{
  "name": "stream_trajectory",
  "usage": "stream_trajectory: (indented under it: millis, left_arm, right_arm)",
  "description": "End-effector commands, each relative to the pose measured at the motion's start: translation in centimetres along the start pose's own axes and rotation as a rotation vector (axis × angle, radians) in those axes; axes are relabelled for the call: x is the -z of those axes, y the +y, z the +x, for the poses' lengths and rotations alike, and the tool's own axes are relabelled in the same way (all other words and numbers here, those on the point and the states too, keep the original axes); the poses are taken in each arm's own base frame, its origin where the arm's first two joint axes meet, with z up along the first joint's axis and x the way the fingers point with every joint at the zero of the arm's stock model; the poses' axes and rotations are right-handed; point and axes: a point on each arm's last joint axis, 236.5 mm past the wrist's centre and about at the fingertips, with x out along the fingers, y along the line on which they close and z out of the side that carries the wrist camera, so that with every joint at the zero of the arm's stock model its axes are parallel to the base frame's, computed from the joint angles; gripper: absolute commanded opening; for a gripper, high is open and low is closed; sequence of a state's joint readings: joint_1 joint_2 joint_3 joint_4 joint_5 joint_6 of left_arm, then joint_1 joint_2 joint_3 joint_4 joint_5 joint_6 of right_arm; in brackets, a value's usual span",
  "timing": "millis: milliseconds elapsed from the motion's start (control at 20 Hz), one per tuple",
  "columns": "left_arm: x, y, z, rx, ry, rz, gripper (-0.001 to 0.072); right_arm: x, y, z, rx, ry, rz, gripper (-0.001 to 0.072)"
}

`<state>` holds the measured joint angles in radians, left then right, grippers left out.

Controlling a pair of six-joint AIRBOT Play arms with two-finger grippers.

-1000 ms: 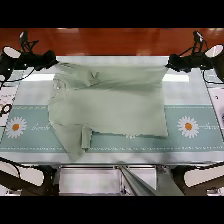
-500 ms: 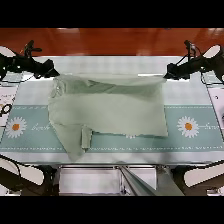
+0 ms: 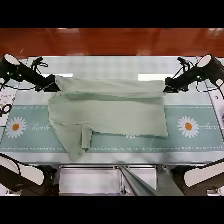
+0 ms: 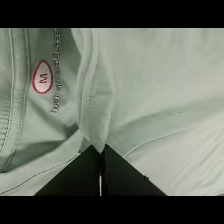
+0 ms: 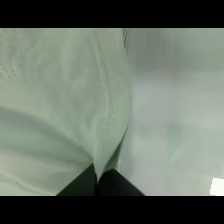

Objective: Fold the shirts.

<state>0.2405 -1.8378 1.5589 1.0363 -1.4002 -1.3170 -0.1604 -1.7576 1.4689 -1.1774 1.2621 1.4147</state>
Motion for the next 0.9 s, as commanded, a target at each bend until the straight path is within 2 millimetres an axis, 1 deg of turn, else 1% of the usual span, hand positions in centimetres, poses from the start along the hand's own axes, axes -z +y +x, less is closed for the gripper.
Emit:
stream_trajectory:
  millis: [0, 100, 150, 200, 250, 300, 350, 400, 450, 500, 550, 600, 650, 700, 750, 850]
  left_arm:
    - [1.3, 1.4, 0.6, -0.038, 0.062, -0.005, 0.0015]
    - [1.7, 1.7, 0.6, -0.050, 0.079, -0.003, 0.0016]
    - [1.8, 1.6, 0.6, -0.048, 0.084, -0.002, 0.0028]
    - [2.0, 1.5, 0.6, -0.047, 0.091, -0.003, 0.0194]
    - [2.2, 1.3, 0.3, -0.044, 0.102, 0.000, 0.0517]
    - [2.2, 1.2, -0.2, -0.049, 0.097, -0.009, 0.0505]
    - [2.0, 1.2, -1.2, -0.053, 0.072, -0.032, 0.0505]
    - [1.8, 1.0, -2.5, -0.058, 0.041, -0.045, 0.0505]
    - [1.8, 0.9, -4.1, -0.063, -0.001, -0.048, 0.0505]
    - [2.4, 0.9, -5.7, -0.069, -0.040, -0.052, 0.0505]
    - [3.4, 1.2, -6.8, -0.077, -0.080, -0.070, 0.0505]
    - [5.0, 2.1, -7.5, -0.084, -0.126, -0.111, 0.0505]
    - [7.0, 3.1, -7.7, -0.093, -0.165, -0.160, 0.0505]
    - [9.5, 4.3, -7.5, -0.094, -0.205, -0.225, 0.0505]
    - [11.7, 4.8, -7.1, -0.069, -0.248, -0.283, 0.0504]
    - [15.6, 4.7, -5.7, 0.044, -0.317, -0.393, 0.0504]
  right_arm:
    - [1.2, -0.3, 0.8, 0.001, 0.058, 0.016, 0.0027]
    - [1.2, -0.2, 0.8, -0.005, 0.058, 0.018, 0.0034]
    - [1.2, -0.2, 0.8, -0.006, 0.057, 0.026, 0.0155]
    - [1.2, -0.1, 0.8, -0.007, 0.058, 0.046, 0.0410]
    - [1.6, 0.0, 0.5, -0.009, 0.073, 0.061, 0.0412]
    - [2.0, -0.2, -0.3, -0.007, 0.086, 0.071, 0.0412]
    - [2.3, -0.5, -1.5, -0.001, 0.085, 0.080, 0.0412]
    - [2.9, -1.2, -3.3, 0.015, 0.083, 0.087, 0.0412]
    - [3.8, -2.3, -5.2, 0.045, 0.079, 0.105, 0.0412]
    - [4.8, -3.4, -6.7, 0.070, 0.057, 0.129, 0.0412]
    - [6.1, -4.3, -7.6, 0.077, 0.013, 0.171, 0.0412]
    - [7.4, -4.9, -7.7, 0.062, -0.042, 0.217, 0.0412]
    - [9.1, -4.8, -7.2, 0.020, -0.102, 0.266, 0.0412]
    - [10.9, -4.3, -6.3, -0.034, -0.145, 0.292, 0.0412]
    - [12.9, -3.4, -5.3, -0.103, -0.182, 0.309, 0.0412]
    - [16.0, -1.3, -4.0, -0.216, -0.234, 0.342, 0.0412]
